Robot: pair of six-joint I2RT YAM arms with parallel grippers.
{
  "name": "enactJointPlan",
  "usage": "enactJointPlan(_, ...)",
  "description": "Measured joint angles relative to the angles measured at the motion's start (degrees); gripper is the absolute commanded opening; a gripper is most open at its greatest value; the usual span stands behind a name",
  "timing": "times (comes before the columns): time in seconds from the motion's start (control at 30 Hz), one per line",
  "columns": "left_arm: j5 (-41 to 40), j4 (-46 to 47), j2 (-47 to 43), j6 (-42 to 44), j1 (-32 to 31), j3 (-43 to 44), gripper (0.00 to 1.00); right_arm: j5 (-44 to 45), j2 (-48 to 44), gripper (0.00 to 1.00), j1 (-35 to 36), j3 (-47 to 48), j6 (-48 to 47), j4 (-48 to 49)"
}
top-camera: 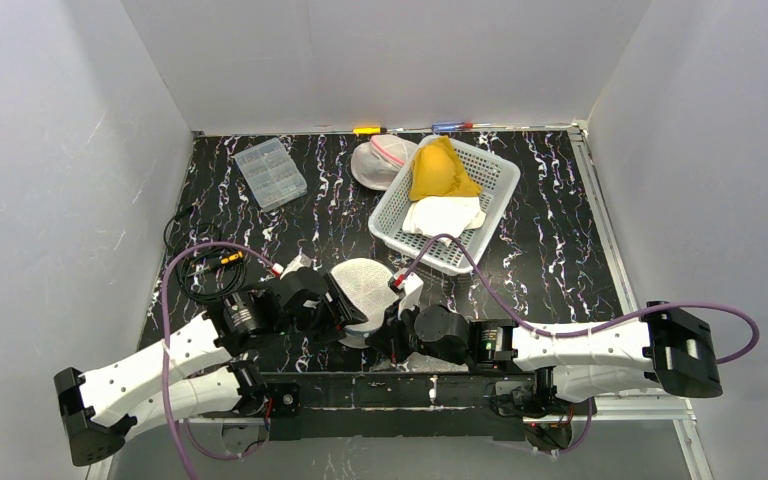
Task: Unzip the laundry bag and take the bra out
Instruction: Unzip the laundry bag at the center of the board.
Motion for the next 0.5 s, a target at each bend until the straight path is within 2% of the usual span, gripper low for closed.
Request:
enactJointPlan(0.13,-1.62,0.59,0.04,-1.36,0.02,-1.86,0.51,-0.17,0.0,0.01,0.0,0.0,-0.11,0.0)
enactJointPlan(0.23,-2.45,0.79,0.28,-2.14,0.0,-3.3,0.44,-0.17,-0.02,0.01,0.0,-0.02,-0.11,0.0)
enactJointPlan(0.5,-4.72,0.94,0.76,-2.8,0.0,-3.8,0.2,-0.11,-0.72,0.01,0.0,-0.04,-0.09,0.0)
